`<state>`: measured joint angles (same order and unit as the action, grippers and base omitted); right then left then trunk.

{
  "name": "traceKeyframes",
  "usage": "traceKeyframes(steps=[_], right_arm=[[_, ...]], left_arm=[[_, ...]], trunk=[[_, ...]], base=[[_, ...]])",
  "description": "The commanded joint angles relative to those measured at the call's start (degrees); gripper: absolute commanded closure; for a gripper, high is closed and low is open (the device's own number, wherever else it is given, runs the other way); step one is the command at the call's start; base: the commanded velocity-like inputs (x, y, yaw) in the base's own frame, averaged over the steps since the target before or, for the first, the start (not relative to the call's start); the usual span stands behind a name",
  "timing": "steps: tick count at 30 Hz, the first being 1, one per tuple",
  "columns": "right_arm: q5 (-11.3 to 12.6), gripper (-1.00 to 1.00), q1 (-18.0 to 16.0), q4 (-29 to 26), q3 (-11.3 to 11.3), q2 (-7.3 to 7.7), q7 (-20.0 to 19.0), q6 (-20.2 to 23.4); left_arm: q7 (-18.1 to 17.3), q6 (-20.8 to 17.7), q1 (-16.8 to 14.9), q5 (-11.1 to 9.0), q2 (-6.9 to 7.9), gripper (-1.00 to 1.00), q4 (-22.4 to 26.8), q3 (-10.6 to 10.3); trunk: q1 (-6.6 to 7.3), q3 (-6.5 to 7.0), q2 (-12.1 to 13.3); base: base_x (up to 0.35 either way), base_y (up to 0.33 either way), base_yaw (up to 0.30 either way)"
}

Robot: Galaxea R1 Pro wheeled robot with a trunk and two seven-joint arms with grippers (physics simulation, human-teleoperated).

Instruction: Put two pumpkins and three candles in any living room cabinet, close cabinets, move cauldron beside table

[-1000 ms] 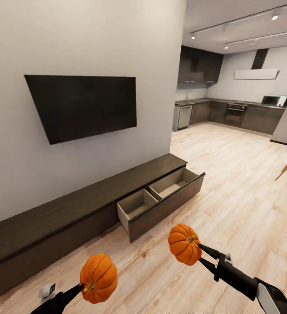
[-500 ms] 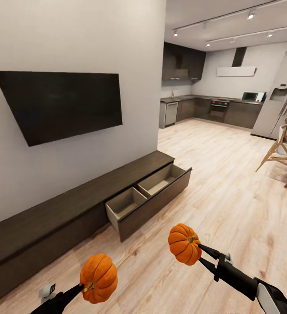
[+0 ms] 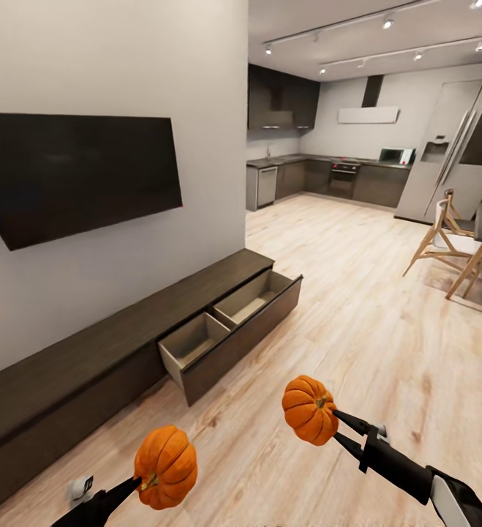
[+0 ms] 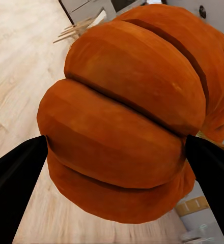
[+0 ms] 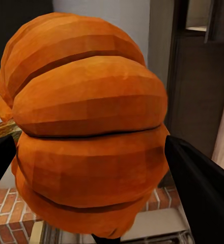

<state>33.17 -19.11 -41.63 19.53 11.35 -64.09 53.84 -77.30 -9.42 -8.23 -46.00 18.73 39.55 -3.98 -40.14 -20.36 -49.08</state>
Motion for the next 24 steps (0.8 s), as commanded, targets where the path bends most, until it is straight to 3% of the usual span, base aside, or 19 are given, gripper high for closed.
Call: traceKeyframes(steps=[1,24], right_arm=[[0.05,1.00,-0.05,-0.01,0.07,-0.01,-0.15,0.30],[0.05,1.00,-0.05,0.06,0.07,0.06,-0.15,0.30]], left_arm=[[-0.07,-0.56,-0.03,-0.58,0.08,1.00,0.00,-0.33],[-0.04,-0.52,-0.03,-0.64,0.08,1.00,0.00,-0.33]], trunk=[[-0.01,-0.13,-0.05],[-0.01,-1.21,-0.05]], base=[[0.000,0.000,-0.195],[0.000,0.000,-0.242]])
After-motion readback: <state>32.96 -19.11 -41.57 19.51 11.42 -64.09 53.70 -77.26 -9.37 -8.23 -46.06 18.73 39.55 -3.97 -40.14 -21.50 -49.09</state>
